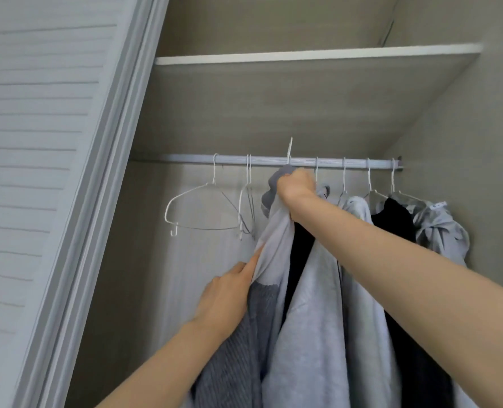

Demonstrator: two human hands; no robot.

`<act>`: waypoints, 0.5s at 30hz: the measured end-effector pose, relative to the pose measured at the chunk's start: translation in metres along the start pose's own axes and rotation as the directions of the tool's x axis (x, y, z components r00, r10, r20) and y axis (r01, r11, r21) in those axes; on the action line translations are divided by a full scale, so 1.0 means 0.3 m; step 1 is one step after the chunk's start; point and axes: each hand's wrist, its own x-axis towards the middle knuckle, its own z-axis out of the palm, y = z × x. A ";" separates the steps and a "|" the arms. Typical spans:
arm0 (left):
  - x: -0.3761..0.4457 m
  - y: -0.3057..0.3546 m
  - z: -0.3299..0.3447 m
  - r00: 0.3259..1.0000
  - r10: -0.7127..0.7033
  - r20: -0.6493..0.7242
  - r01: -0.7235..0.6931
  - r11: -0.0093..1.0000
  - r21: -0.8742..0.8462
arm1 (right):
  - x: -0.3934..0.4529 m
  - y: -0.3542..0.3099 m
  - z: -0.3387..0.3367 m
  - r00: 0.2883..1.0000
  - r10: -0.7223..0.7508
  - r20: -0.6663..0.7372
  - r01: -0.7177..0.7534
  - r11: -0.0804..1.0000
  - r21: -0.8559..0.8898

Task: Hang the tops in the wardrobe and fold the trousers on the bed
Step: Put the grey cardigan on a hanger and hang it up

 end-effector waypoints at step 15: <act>-0.044 -0.165 0.187 0.986 0.010 0.166 0.049 0.936 -0.348 | 0.200 0.171 0.403 0.992 -0.119 0.030 0.122 0.929 -0.351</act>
